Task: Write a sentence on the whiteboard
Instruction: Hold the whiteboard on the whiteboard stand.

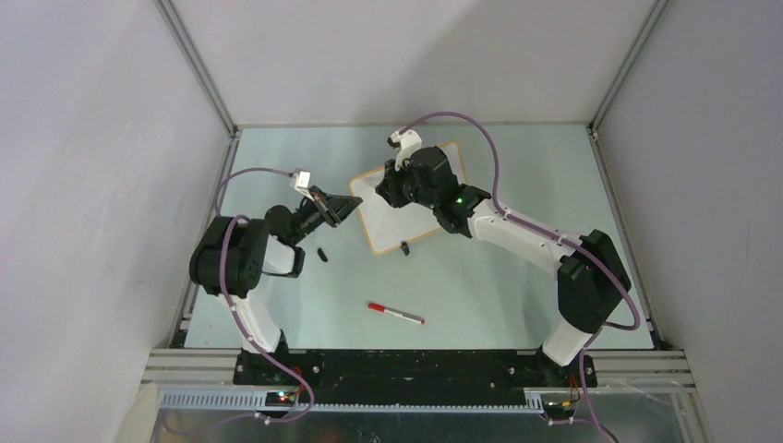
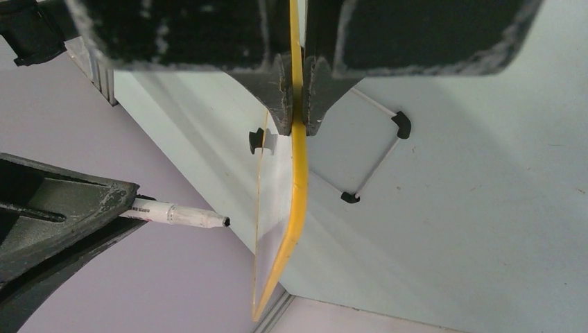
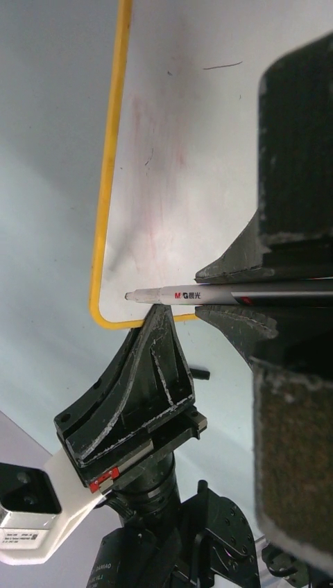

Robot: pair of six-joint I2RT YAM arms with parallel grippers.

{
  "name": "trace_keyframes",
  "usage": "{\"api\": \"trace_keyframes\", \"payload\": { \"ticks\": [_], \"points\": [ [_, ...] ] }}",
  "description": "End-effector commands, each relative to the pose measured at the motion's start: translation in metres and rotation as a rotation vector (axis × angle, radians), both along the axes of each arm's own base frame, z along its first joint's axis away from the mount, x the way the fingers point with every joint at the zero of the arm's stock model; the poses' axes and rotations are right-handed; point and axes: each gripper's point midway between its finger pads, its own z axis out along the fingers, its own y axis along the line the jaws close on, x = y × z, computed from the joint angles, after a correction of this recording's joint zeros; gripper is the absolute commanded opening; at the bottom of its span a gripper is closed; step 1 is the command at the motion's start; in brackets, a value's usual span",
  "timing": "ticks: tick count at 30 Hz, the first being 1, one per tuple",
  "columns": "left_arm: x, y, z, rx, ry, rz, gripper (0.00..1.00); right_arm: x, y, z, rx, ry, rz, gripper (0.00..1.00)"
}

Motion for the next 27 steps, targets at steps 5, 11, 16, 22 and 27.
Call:
{"api": "trace_keyframes", "payload": {
  "ticks": [5,11,16,22,27],
  "points": [
    [0.009,0.001,0.009,0.021,-0.077,-0.003,0.0,0.008,0.008,0.022,0.022,-0.055,-0.009,0.0],
    [0.01,0.001,0.008,0.019,-0.072,-0.008,0.0,0.01,0.006,0.013,-0.015,-0.032,-0.034,0.0],
    [0.01,0.001,0.008,0.018,-0.07,-0.009,0.0,0.011,0.006,0.009,-0.027,-0.024,-0.044,0.0],
    [0.01,0.001,0.009,0.015,-0.072,-0.01,0.0,0.011,0.01,0.007,-0.033,-0.023,-0.034,0.0],
    [0.009,0.0,0.009,0.013,-0.071,-0.013,0.0,0.012,0.014,0.008,-0.035,-0.029,-0.028,0.0]
  ]
}}
